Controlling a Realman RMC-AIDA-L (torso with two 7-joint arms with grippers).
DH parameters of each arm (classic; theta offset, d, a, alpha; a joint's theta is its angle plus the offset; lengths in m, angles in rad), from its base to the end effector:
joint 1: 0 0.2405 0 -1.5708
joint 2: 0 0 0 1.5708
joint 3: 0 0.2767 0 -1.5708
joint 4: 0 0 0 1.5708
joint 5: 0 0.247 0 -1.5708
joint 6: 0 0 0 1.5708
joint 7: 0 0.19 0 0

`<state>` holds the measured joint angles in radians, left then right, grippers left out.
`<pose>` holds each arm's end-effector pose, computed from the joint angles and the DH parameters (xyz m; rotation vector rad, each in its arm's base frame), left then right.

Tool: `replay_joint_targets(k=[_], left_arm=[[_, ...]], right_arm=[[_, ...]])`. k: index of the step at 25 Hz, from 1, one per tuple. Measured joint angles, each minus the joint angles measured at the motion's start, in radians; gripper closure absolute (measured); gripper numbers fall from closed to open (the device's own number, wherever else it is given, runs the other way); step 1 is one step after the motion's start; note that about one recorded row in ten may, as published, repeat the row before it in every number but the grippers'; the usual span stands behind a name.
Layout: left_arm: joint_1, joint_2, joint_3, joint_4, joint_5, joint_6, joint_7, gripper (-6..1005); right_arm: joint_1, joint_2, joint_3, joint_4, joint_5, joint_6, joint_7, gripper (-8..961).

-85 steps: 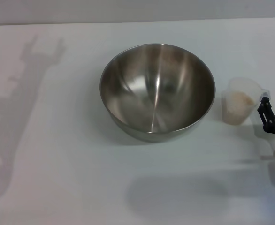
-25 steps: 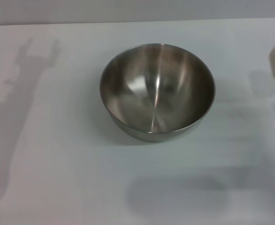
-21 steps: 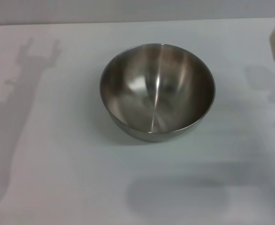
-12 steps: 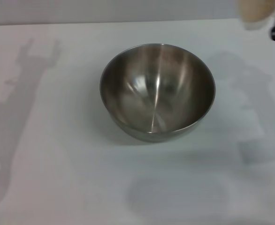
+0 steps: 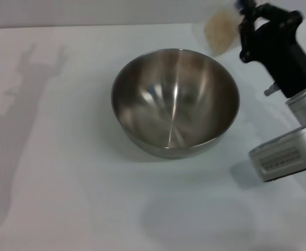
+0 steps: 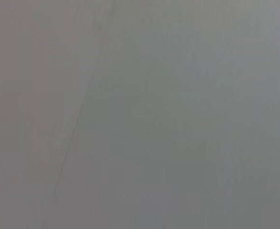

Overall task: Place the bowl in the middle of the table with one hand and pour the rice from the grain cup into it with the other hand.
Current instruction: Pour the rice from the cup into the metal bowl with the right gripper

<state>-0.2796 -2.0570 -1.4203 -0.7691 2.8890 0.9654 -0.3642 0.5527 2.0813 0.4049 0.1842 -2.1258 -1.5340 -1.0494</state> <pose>-0.2573 0.4458 0.0281 -1.4783 -0.4860 -1.1285 0.2405 0.3897 -0.0685 -1.4498 -0.8396 0.2317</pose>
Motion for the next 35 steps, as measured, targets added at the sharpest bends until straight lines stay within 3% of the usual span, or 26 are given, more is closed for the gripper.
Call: replay_joint_targets(k=[11, 35], left_arm=[[0.013, 0.000, 0.002, -0.024, -0.001, -0.001, -0.001, 201], [0.014, -0.002, 0.002, -0.025, -0.001, -0.001, -0.001, 201]], right_arm=[[0.009, 0.002, 0.000, 0.001, -0.043, 0.061, -0.239, 940], [0.028, -0.001, 0.002, -0.024, -0.175, 0.095, -0.413, 939]])
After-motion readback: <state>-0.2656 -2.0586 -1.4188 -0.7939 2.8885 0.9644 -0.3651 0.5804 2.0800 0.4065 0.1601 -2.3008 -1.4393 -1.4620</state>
